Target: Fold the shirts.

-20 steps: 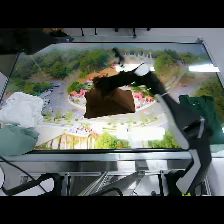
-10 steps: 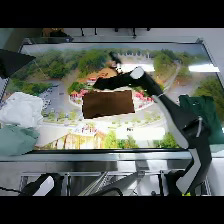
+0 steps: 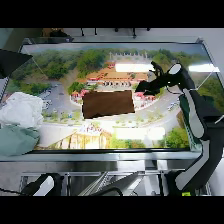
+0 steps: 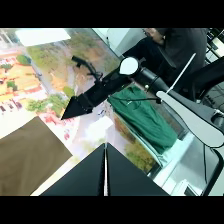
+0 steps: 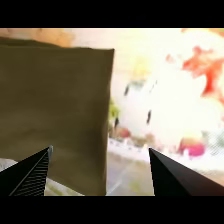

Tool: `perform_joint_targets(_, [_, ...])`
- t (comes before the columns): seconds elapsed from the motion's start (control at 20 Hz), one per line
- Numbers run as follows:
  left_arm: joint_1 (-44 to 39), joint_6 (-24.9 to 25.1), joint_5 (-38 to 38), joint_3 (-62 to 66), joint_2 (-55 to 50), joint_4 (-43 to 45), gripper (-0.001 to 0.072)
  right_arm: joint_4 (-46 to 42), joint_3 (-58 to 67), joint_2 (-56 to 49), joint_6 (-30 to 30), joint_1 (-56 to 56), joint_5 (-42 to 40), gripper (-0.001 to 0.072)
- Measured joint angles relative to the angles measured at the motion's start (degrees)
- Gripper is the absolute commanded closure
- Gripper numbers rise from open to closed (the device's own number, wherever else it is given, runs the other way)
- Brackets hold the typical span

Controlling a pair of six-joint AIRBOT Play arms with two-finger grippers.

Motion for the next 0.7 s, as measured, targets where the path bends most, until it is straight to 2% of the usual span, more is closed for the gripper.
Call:
perform_joint_targets(0.35, [0.0, 0.1, 0.3, 0.0, 0.0, 0.1, 0.0696, 8.3, -1.2, -6.8, -5.0, 3.3, -0.1, 0.0009])
perform_joint_targets(0.4, [0.0, 0.1, 0.4, 0.0, 0.0, 0.1, 0.0696, 9.9, -1.2, -7.2, -6.0, 3.7, -0.3, 0.0053])
perform_joint_targets(0.5, [0.0, 0.1, 0.4, 0.0, 0.0, 0.1, 0.0695, 11.9, -1.4, -7.9, -7.8, 4.3, -1.2, 0.0607])
perform_joint_targets(0.55, [0.0, 0.1, 0.4, 0.0, 0.0, 0.1, 0.0696, 12.8, -1.6, -8.3, -8.6, 4.5, -1.4, 0.0686])
perform_joint_targets(0.7, [0.0, 0.1, 0.2, 0.0, -0.2, 0.1, 0.0696, 20.2, -1.4, -8.0, -12.1, 4.7, -1.4, 0.069])
